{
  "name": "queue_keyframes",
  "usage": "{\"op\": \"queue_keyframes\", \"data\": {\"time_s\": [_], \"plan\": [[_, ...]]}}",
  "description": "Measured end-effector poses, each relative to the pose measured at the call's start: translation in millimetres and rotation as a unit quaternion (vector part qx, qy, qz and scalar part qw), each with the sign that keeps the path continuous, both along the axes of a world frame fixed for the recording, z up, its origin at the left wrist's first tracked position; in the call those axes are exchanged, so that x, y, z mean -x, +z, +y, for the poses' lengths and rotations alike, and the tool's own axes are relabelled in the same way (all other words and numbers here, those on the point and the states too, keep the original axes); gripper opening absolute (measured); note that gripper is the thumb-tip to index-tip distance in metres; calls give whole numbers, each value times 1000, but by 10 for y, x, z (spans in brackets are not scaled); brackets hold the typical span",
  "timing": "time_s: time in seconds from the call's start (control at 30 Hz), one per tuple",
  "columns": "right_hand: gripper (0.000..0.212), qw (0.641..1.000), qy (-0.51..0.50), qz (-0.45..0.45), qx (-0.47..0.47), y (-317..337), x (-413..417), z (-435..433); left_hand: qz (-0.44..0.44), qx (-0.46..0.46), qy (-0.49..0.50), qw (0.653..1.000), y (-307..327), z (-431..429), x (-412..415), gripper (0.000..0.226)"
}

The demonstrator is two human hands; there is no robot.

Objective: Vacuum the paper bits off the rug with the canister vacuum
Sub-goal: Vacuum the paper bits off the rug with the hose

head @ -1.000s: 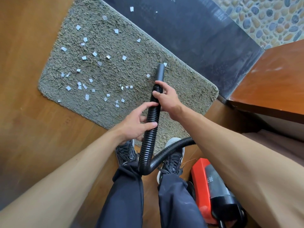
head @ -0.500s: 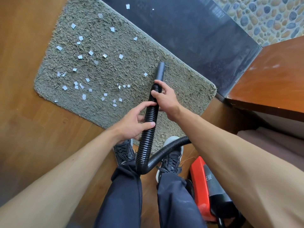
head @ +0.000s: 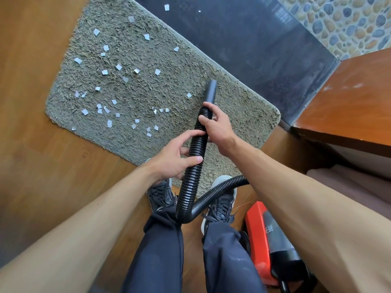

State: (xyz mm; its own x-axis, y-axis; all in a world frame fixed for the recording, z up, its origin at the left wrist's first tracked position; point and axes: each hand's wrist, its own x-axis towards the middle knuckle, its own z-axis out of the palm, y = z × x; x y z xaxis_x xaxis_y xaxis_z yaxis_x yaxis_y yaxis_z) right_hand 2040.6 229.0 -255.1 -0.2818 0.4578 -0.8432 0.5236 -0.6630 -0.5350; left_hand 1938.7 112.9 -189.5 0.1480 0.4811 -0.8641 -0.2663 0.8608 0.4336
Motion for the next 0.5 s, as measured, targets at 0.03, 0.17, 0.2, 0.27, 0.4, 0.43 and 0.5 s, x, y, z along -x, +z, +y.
{"op": "queue_keyframes", "data": {"time_s": [0.03, 0.17, 0.2, 0.27, 0.4, 0.43, 0.5], "plan": [[45, 1000, -2, -1, -1, 2, -5, 18, 2, -1, -4, 1000, 0, 18, 1, 58], [44, 1000, -4, -4, 2, 11, -19, 70, 6, -7, -16, 1000, 7, 77, -6, 59], [44, 1000, -3, -3, 3, 18, -23, 70, 5, -6, -17, 1000, 12, 78, -9, 59], [44, 1000, 1, -1, 4, 31, -37, 48, 3, -2, -15, 1000, 24, 56, -13, 58], [44, 999, 24, 0, 23, 40, -53, -52, 9, 8, -8, 1000, 76, -60, -40, 58], [45, 999, 32, 2, 32, 50, -46, -78, 11, 10, -2, 1000, 90, -98, -48, 59], [46, 997, 52, 6, 50, 81, -15, -129, 10, 12, 15, 1000, 120, -179, -63, 59]]}}
